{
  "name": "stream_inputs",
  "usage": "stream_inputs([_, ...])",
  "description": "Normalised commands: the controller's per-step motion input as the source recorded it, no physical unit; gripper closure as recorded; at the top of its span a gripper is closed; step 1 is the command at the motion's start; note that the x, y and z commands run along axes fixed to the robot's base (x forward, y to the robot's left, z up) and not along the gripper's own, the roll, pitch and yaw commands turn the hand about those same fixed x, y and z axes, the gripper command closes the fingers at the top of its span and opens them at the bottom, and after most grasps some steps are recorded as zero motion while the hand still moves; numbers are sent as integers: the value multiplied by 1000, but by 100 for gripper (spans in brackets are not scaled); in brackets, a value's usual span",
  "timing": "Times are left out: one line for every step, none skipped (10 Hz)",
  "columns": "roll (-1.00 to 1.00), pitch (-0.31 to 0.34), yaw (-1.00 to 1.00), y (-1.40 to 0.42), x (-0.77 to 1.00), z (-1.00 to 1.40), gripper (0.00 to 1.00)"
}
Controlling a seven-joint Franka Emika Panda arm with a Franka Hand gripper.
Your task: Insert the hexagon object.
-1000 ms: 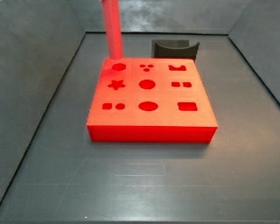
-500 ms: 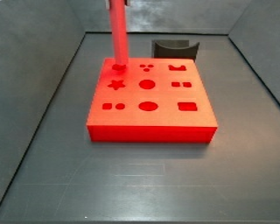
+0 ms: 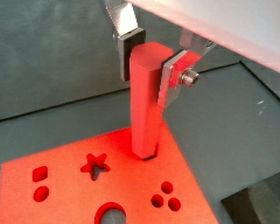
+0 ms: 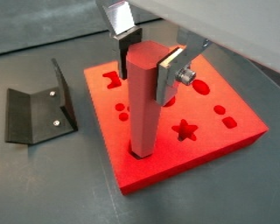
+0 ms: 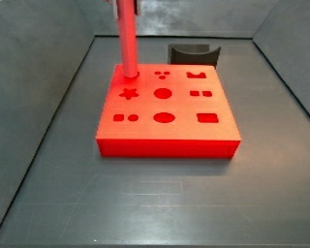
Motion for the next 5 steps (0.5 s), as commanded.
stream_inputs([41, 3, 0, 34, 0, -220, 100])
stream_inputs([23, 19, 3, 40, 46, -123, 100])
stream_inputs([7, 23, 31, 51, 103, -103, 100])
stream_inputs([4, 31, 11, 86, 89, -77, 100])
stream_inputs([4, 50, 0, 97, 120, -14, 100])
